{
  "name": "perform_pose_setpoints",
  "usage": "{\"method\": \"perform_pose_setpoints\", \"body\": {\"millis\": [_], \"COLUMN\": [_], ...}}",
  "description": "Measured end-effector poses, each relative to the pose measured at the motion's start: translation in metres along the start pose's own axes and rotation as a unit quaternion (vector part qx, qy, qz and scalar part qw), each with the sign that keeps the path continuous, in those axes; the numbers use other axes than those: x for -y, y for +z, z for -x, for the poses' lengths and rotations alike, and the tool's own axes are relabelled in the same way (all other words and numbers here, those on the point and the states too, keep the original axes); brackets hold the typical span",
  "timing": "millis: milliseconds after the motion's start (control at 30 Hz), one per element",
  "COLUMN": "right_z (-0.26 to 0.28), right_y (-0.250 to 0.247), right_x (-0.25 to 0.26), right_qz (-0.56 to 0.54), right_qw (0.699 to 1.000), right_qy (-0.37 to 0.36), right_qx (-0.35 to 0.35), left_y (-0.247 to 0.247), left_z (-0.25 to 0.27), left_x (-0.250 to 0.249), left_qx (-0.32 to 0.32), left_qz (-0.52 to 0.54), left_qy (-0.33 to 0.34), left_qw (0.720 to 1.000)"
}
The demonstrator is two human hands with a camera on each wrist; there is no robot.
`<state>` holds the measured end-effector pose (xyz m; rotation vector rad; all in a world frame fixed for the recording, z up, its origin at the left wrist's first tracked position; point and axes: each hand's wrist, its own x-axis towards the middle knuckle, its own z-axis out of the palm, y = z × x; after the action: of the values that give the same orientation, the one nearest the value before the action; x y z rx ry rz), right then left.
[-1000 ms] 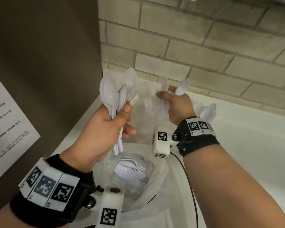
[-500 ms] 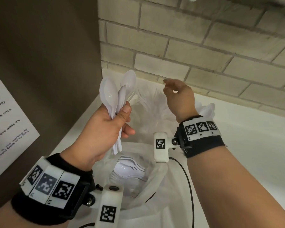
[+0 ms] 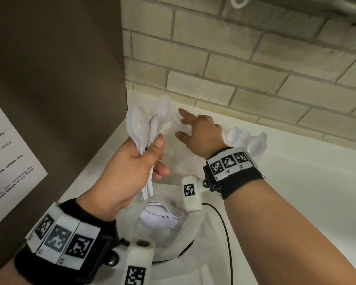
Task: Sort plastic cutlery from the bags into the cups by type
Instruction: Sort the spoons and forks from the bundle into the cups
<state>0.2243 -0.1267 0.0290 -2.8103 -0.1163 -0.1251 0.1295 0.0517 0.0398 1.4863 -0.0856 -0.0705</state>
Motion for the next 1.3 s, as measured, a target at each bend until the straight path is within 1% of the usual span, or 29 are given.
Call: {"method": "perform_pose_setpoints", "body": {"millis": [100, 233, 300, 367, 433, 467, 633, 767, 800, 867, 967, 1100, 1200, 1233, 1300], "right_z": [-0.004, -0.008, -0.015, -0.024, -0.031, -0.033, -0.031, -0.023, -0.021, -0.016, -0.008, 0.005, 0.009, 0.010, 0.011], "right_y": [0.002, 0.004, 0.004, 0.003, 0.002, 0.001, -0.006, -0.028, -0.031, -0.034, -0.036, -0.047, -0.045, -0.044, -0.046], "right_x": [0.004, 0.012, 0.016, 0.017, 0.016, 0.016, 0.017, 0.001, -0.004, -0.010, -0.018, -0.028, -0.032, -0.032, -0.032], "right_qz": [0.014, -0.015, -0.026, -0.021, -0.016, -0.017, -0.052, -0.160, -0.173, -0.163, -0.125, -0.171, -0.130, -0.125, -0.109], "right_qw": [1.000, 0.999, 0.999, 0.999, 0.998, 0.998, 0.999, 0.985, 0.983, 0.985, 0.992, 0.985, 0.991, 0.991, 0.993], "right_qy": [-0.013, -0.035, -0.004, 0.040, 0.051, 0.048, 0.016, 0.040, 0.047, 0.050, 0.023, 0.017, 0.022, 0.026, 0.026], "right_qx": [-0.024, -0.021, -0.024, 0.005, 0.037, 0.041, 0.000, -0.043, -0.048, -0.040, -0.022, -0.031, 0.028, 0.039, 0.033], "left_y": [-0.001, 0.000, 0.001, 0.001, 0.000, 0.000, -0.005, -0.008, -0.008, -0.006, -0.001, 0.001, 0.002, 0.003, 0.005], "left_z": [-0.001, -0.001, -0.001, 0.000, 0.000, 0.000, 0.000, 0.001, 0.001, 0.001, 0.002, 0.003, 0.004, 0.004, 0.005], "left_x": [0.001, 0.003, 0.004, 0.004, 0.003, 0.002, 0.001, 0.003, 0.003, 0.004, 0.005, 0.004, 0.004, 0.004, 0.005], "left_qx": [-0.007, -0.014, -0.012, -0.010, -0.009, -0.009, -0.018, -0.022, -0.023, -0.022, -0.017, -0.014, -0.010, -0.007, -0.001], "left_qz": [0.000, 0.006, 0.009, 0.011, 0.014, 0.015, 0.019, 0.026, 0.028, 0.024, 0.020, 0.026, 0.020, 0.017, 0.013], "left_qy": [0.000, -0.001, -0.002, 0.000, 0.001, 0.001, 0.002, -0.002, -0.004, -0.006, -0.002, -0.003, -0.001, 0.001, 0.003], "left_qw": [1.000, 1.000, 1.000, 1.000, 1.000, 1.000, 1.000, 0.999, 0.999, 0.999, 1.000, 1.000, 1.000, 1.000, 1.000]}}
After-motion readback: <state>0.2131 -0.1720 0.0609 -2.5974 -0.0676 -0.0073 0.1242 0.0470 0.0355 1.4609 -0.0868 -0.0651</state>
